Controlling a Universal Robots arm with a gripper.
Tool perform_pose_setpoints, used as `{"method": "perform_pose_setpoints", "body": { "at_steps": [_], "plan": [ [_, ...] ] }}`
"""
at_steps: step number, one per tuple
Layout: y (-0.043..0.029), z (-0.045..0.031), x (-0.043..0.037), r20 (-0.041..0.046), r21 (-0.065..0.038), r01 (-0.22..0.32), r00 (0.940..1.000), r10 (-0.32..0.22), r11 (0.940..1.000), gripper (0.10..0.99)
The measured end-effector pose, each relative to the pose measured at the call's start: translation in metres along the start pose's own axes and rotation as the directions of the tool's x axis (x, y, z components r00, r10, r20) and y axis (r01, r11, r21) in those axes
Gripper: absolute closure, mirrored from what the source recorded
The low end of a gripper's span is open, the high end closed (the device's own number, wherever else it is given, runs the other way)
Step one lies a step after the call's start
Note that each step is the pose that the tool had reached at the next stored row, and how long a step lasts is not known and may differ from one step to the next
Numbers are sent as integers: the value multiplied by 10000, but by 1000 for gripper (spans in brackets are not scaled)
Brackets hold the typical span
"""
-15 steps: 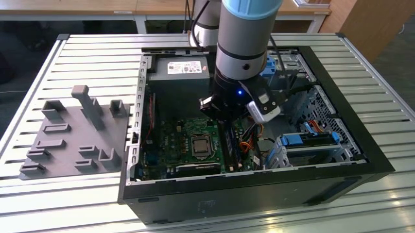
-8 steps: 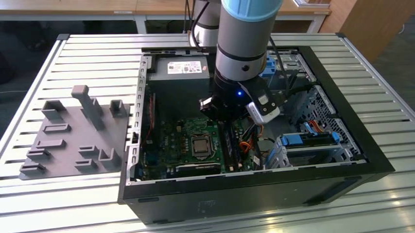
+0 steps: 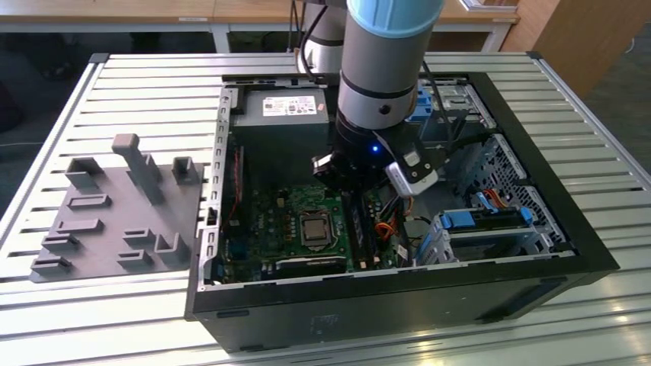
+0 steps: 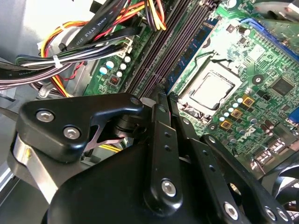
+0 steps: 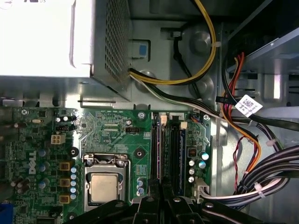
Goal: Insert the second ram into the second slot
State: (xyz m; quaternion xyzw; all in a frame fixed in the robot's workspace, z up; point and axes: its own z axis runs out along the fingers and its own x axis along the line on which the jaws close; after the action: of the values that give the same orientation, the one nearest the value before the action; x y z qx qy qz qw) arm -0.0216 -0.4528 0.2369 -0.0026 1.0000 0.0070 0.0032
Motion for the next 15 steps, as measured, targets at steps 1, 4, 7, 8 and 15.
{"method": "perform_pose_setpoints", "body": {
  "at_steps": [1, 4, 7, 8, 15],
  "plan": [
    [-2, 4, -3, -1, -5, 1, 10000, -1, 10000, 949],
    [-12, 21, -4, 0, -9, -11, 10000, 11, 10000, 949],
    [-20, 36, -5, 1, -7, -99, 10000, 99, 10000, 949],
    [-25, 41, -5, 1, -6, -137, 9999, 138, 9999, 949],
    [-39, 70, -5, 2, -6, -204, 9998, 204, 9998, 949]
  ]
}}
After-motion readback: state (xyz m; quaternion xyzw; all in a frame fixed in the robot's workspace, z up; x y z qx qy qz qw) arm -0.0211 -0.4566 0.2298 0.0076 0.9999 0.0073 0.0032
